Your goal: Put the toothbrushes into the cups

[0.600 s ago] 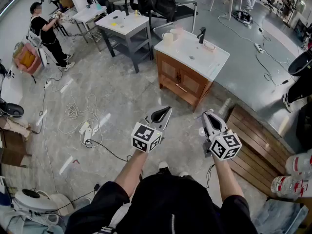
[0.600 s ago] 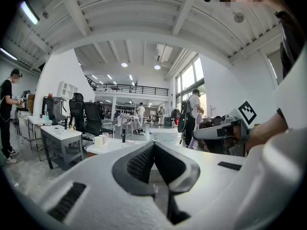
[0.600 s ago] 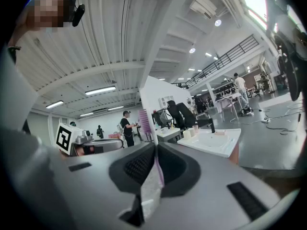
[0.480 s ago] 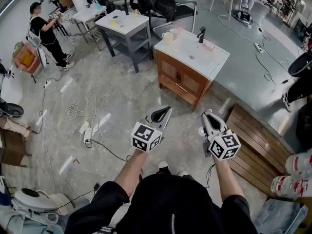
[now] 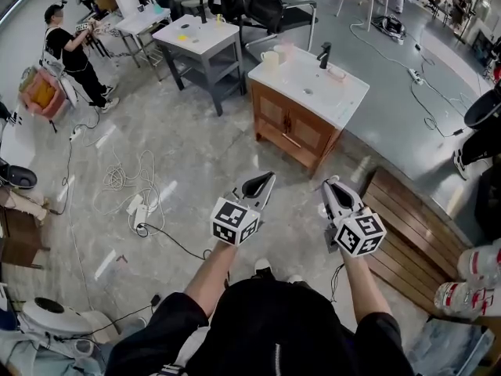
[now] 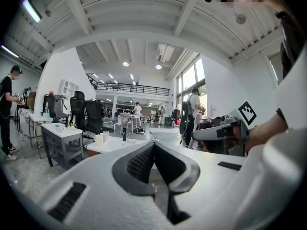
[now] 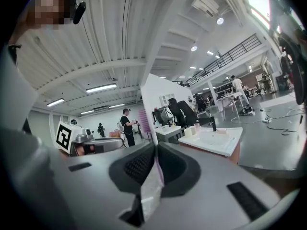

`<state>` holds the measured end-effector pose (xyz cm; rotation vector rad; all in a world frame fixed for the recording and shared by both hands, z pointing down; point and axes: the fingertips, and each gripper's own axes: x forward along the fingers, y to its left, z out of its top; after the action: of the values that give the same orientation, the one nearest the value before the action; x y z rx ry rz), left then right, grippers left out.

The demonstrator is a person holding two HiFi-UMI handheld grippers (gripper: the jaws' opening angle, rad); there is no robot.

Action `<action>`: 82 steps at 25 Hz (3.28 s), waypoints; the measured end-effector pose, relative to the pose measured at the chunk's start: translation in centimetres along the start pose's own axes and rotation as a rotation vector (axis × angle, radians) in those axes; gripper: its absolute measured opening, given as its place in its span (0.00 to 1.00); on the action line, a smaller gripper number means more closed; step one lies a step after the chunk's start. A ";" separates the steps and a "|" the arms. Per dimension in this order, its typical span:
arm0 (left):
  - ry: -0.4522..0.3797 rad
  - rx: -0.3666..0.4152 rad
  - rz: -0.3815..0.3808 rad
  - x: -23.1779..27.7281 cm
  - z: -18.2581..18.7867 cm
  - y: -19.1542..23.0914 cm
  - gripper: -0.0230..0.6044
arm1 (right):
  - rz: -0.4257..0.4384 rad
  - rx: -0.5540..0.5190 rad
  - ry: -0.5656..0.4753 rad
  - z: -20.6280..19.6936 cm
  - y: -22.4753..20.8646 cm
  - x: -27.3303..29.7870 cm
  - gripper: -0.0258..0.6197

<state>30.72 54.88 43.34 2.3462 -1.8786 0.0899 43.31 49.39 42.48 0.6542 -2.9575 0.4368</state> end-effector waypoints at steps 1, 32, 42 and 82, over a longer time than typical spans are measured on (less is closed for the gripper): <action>0.000 -0.001 0.003 0.0 -0.1 0.3 0.04 | 0.001 0.002 0.001 0.0 0.0 0.3 0.08; 0.034 -0.024 0.037 14.4 1.0 19.9 0.04 | 0.044 0.078 0.000 4.0 -9.7 23.5 0.08; 0.025 -0.038 0.084 27.2 4.7 29.8 0.04 | 0.086 0.078 0.012 10.0 -19.7 36.0 0.08; 0.072 -0.083 -0.122 61.5 9.4 63.0 0.04 | -0.091 0.115 -0.002 21.3 -42.1 75.0 0.08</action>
<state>-17.41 -19.39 46.35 2.3623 -1.6703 0.0811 -7.10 -23.40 43.46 0.7969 -2.9070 0.6011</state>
